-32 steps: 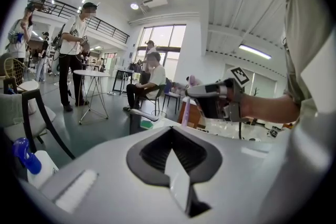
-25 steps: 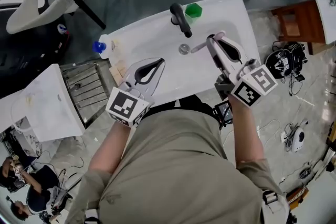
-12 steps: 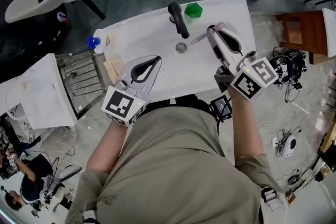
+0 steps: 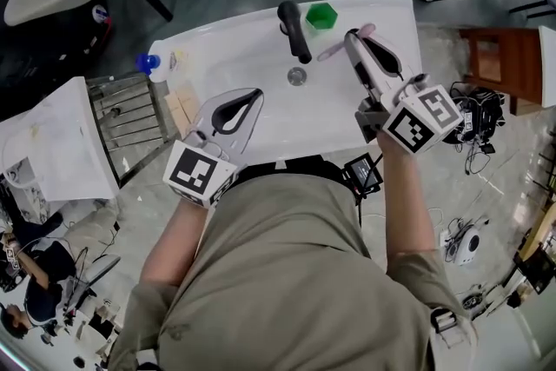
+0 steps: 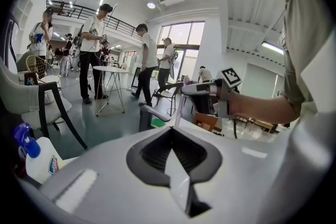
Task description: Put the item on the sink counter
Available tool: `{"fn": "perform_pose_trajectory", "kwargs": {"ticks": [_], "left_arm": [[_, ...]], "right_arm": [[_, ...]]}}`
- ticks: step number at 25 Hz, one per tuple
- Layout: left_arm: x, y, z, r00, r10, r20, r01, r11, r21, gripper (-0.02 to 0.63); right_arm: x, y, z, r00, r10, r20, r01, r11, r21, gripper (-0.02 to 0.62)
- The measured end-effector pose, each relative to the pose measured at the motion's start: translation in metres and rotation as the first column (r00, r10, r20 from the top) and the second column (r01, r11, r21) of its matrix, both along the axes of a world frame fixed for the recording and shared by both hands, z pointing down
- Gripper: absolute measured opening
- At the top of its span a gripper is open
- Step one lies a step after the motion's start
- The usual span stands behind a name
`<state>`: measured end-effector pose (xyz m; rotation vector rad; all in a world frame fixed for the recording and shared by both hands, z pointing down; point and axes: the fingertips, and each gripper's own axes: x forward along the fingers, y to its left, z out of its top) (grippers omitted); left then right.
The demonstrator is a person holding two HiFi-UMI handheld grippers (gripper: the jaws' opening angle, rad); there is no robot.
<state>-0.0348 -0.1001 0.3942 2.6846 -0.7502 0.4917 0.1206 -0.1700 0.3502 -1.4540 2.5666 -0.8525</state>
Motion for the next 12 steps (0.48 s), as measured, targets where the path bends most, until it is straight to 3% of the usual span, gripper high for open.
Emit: {"fn": "perform_pose_trajectory", "kwargs": {"ticks": [12], "left_arm": [[0.002, -0.015, 0.008, 0.999, -0.046, 0.013, 0.046, 0.999, -0.014, 0.006]], "right_arm": [[0.005, -0.039, 0.003, 0.999, -0.036, -0.002, 0.036, 0.999, 0.009, 0.032]]}}
